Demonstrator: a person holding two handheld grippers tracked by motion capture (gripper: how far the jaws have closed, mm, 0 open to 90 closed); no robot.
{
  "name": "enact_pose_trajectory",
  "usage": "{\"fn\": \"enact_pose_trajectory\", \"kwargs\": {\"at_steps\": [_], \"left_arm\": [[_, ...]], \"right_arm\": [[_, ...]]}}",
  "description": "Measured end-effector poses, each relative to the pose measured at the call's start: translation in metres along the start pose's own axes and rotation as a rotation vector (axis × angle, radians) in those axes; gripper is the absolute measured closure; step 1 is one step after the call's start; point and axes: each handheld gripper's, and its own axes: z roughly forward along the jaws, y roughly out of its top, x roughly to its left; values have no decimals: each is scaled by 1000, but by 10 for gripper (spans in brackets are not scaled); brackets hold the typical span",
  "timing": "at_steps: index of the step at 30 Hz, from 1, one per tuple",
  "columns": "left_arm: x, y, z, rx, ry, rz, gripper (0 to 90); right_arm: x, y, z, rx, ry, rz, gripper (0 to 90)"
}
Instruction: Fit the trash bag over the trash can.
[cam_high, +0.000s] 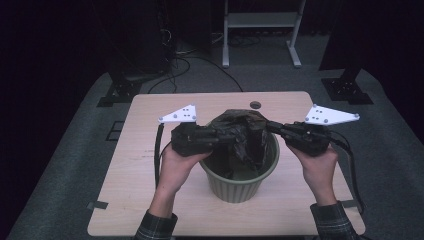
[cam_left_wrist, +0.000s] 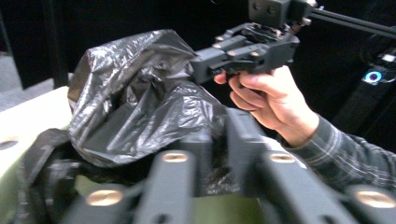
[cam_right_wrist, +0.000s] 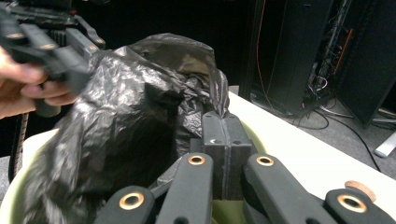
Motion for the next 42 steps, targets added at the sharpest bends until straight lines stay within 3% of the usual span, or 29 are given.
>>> {"fn": "enact_pose_trajectory", "kwargs": {"at_steps": [4,8,12,15,19,21,23,26,28,30,32,34,38,40,42], "left_arm": [[8,-1,-14,3,60,0,896],[18,-5,-34,9,131,-12,896],[27,-7,-51,29,217,-18,896],[31,-7,-62,53,253,-11,896],[30,-5,-67,90,292,12,896],[27,-2,-66,136,354,45,895],[27,-1,-68,126,366,46,881],[29,-1,-73,147,428,63,866],[32,-1,-76,137,411,45,896],[30,0,-75,94,335,39,885],[25,3,-67,84,287,47,734],[21,6,-56,98,235,67,659],[16,8,-36,151,209,108,479],[19,6,-25,202,200,116,475],[23,3,-16,230,159,111,640]], "right_arm": [[1,-4,-3,15,-18,-25,900],[-5,-9,-10,18,-33,-14,900],[-10,-12,-16,23,-49,-10,900],[-12,-12,-18,41,-69,-24,900],[-13,-12,-20,50,-69,-31,900],[-13,-13,-19,62,-79,-40,900],[-13,-14,-19,77,-87,-43,900],[-16,-16,-23,89,-117,-39,900],[-22,-19,-30,88,-132,-22,900],[-27,-21,-35,75,-111,-6,900],[-28,-21,-36,68,-107,-3,900],[-27,-20,-35,62,-103,-3,900],[-26,-18,-32,59,-95,-9,900],[-26,-18,-31,56,-90,-6,900],[-26,-17,-31,49,-86,-5,900]]}}
